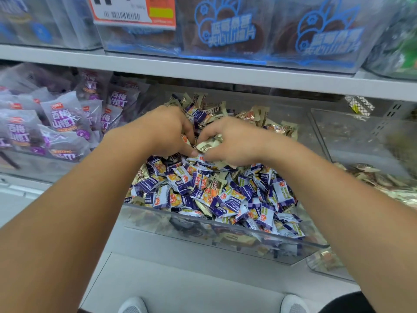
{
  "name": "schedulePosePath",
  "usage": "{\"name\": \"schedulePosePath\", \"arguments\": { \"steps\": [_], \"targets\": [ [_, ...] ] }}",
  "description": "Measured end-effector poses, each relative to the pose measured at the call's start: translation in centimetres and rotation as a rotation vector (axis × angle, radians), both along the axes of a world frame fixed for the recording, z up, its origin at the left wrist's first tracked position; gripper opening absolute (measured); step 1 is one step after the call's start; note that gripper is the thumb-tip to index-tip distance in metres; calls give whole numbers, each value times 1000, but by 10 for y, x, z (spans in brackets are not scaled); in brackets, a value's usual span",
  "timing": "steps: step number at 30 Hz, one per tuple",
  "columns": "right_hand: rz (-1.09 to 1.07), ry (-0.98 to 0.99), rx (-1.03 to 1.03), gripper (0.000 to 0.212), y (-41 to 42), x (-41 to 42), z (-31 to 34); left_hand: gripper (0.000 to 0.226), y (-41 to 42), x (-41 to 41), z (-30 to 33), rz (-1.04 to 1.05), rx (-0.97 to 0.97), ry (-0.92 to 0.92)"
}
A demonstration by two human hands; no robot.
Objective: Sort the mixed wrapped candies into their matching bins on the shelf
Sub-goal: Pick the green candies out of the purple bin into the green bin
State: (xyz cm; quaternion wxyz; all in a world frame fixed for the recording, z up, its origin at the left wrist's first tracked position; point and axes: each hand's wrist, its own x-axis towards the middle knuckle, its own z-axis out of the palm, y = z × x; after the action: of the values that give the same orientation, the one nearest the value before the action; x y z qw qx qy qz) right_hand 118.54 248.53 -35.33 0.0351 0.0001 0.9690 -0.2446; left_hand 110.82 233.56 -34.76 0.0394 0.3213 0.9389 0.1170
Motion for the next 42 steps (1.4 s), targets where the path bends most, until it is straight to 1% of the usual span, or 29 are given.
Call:
{"name": "schedulePosePath", "arguments": {
  "steps": [3, 4, 7, 9, 11, 14, 15, 16, 17, 18, 20, 23, 26, 29, 32, 36, 37, 39, 40, 42],
  "targets": [
    [-79, 101, 163, 24, -4, -11, -14, 32, 0, 0, -2, -21, 15, -38],
    [-112, 100, 196, 26, -3, -12, -16, 29, 0, 0, -4, -35, 22, -42],
    [-158, -34, 265, 31, 2, -12, -14, 20, 3, 0, -10, -54, 0, 34],
    [-138, -136, 300, 28, 7, -9, -8, 20, 4, 0, -14, -66, -33, 85],
    [-124, -166, 210, 22, 15, -2, 2, 18, 4, -1, -16, -85, -15, 114],
    [-213, -64, -137, 13, 28, 6, 15, 13, 0, -5, -19, -102, 91, 129],
    [-237, -32, -223, 12, 27, 7, 16, 15, -1, -6, -19, -108, 138, 127],
    [-236, -12, -245, 10, 24, 6, 15, 17, -3, -8, -20, -118, 186, 122],
    [-215, -4, -209, 10, 18, 4, 11, 18, -4, -9, -20, -132, 223, 114],
    [-176, -3, -140, 15, 12, 0, 6, 17, -6, -10, -19, -146, 235, 105],
    [-145, 11, 2, 27, 1, -7, -3, 15, -11, -13, -17, -158, 206, 92],
    [-149, 0, 67, 32, -3, -13, -7, 12, -18, -15, -18, -174, 201, 84],
    [-81, -126, 78, 41, 0, -10, 0, 11, -22, -15, -19, -187, 226, 73],
    [-33, -160, 94, 39, 3, -6, 5, 10, -23, -12, -21, -220, 232, 68],
    [-51, -108, 85, 34, 8, -4, 6, 12, -23, -10, -21, -234, 274, 121],
    [-195, 20, -5, 37, 22, 9, 18, 17, -18, -4, -15, -177, 409, 146],
    [-227, 49, -18, 37, 28, 13, 22, 18, -15, -1, -13, -159, 442, 133],
    [-262, 91, -51, 27, 36, 25, 29, 20, -9, 6, -9, -140, 490, 59],
    [-268, 109, -75, 22, 39, 32, 32, 21, -5, 11, -6, -149, 517, -15],
    [-269, 137, -117, 17, 48, 49, 37, 22, 5, 22, -3, -176, 585, -205]
  ]
}}
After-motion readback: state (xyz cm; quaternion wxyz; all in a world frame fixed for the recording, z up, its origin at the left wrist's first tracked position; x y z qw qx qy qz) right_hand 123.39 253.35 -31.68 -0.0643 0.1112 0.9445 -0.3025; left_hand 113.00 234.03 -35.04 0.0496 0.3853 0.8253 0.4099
